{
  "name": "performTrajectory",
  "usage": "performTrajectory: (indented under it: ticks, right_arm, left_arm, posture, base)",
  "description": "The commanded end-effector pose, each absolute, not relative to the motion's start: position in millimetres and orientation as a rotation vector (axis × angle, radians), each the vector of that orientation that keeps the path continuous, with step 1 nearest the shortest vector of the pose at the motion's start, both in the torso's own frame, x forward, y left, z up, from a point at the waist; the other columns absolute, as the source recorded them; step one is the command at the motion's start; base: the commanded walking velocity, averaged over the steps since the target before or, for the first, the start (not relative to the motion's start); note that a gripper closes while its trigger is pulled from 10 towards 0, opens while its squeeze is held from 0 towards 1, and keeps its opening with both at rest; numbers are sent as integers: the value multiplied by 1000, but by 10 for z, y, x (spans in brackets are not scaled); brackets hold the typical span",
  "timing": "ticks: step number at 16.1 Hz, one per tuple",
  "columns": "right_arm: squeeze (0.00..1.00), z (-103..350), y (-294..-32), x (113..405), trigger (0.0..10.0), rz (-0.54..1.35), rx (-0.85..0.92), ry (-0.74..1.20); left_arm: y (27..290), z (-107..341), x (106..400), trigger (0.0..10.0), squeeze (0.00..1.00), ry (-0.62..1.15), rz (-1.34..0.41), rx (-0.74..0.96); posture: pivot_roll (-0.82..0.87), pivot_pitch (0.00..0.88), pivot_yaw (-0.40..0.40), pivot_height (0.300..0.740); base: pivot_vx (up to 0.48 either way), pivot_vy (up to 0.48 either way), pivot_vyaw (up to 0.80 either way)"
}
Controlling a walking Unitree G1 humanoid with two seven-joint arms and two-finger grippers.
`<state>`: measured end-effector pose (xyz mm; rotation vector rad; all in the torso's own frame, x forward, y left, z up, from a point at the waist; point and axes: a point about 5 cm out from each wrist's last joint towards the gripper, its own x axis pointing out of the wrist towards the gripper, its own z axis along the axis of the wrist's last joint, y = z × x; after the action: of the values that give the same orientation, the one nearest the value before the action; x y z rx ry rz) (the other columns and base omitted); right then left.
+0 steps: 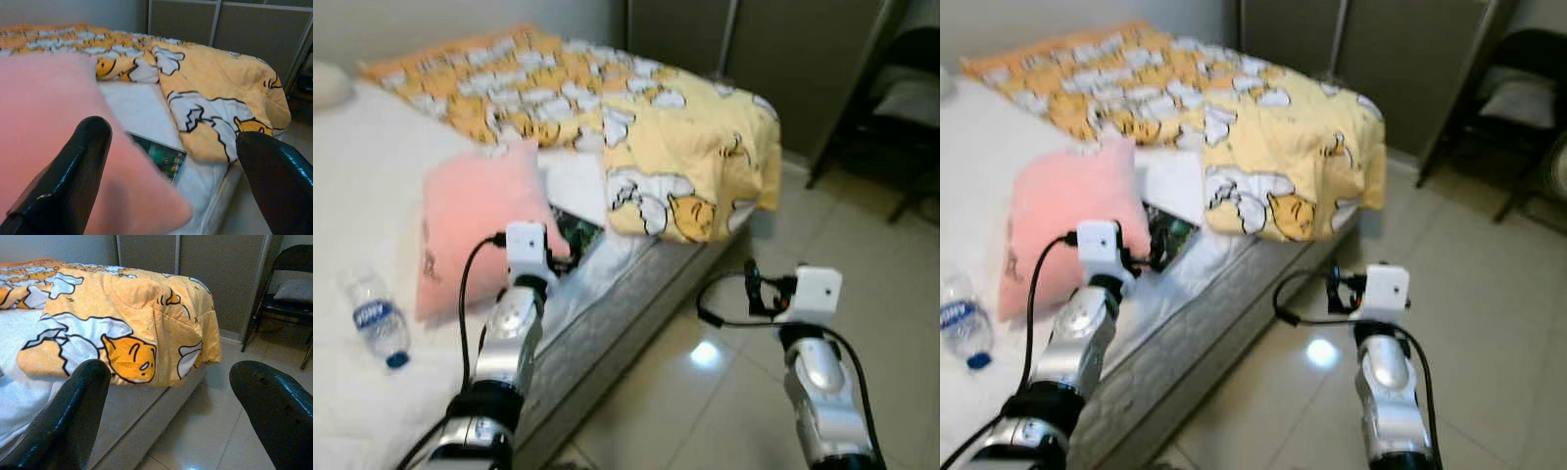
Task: Clean up the room
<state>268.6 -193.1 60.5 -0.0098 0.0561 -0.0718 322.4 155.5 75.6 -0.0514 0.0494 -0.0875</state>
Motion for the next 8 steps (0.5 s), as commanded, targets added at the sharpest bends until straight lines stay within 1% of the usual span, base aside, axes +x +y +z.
performTrajectory:
  ticks: [1, 5, 6, 8]
  right_arm:
    - [133, 642, -1938, 2706, 10000, -74, -10, 41]
    - [133, 647, -1930, 2726, 10000, -80, -3, 36]
    - [137, 649, -1924, 2730, 10000, -79, -4, 36]
    - [141, 657, -1923, 2737, 10000, -77, -12, 34]
  left_arm:
    - [1565, 761, 3240, 10000, 0, 56, -74, -63]
    - [1535, 771, 3254, 10000, 0, 52, -72, -46]
    - [1518, 779, 3257, 10000, 0, 46, -80, -47]
    - [1510, 782, 3263, 10000, 0, 45, -76, -48]
  posture:
    - [-137, 0, 27, 740]
    - [-137, 0, 29, 740]
    - [-140, 0, 30, 740]
    - [-144, 0, 31, 740]
  base:
    - [0, 0, 0]
    - [0, 0, 0]
    - [0, -247, 0]
    - [0, -448, 0]
